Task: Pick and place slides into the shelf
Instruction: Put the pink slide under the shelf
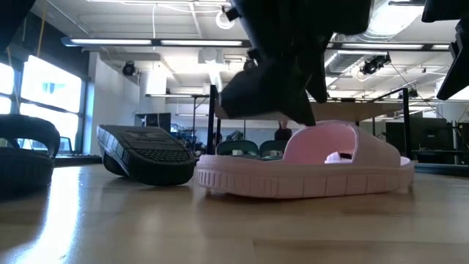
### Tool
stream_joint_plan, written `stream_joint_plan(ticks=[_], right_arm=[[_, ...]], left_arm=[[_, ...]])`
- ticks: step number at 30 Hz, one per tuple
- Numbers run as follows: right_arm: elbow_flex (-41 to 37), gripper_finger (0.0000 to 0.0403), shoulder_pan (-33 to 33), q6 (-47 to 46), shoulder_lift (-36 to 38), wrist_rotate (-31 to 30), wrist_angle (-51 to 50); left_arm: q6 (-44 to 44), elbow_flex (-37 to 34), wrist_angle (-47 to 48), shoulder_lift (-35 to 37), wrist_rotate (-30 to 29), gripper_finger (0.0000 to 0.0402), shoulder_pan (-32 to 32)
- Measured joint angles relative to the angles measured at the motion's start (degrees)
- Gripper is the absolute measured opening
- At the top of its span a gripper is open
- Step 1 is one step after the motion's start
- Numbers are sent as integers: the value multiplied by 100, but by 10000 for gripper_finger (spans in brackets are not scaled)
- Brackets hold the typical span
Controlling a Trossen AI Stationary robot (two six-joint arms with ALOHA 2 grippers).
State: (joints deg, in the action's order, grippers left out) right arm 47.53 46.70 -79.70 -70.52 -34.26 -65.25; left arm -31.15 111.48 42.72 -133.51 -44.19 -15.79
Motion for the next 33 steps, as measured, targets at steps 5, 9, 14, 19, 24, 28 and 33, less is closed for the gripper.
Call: stream_joint_plan(ticks=[5,9,14,19,24,28,33], right_arm=[[0,85,0,0,0,0,29],[0,85,0,-31,0,0,39],[0,85,0,-133,-1,-2,45],[0,85,2,-133,-2,-166,59],[0,85,4,-133,-2,-267,68],[0,85,87,-133,-2,-278,77],[0,85,246,-136,-2,-513,81]], left_arm=[[640,549,1083,2,-36,248,2],[1322,1123,2454,15,77,251,0],[1846,1579,4158,13,1829,227,53],[1923,1618,4670,13,3440,177,114],[1755,1556,4548,14,3800,104,117],[1492,1237,4240,11,4267,43,155],[1404,580,3751,7,4265,8,155]])
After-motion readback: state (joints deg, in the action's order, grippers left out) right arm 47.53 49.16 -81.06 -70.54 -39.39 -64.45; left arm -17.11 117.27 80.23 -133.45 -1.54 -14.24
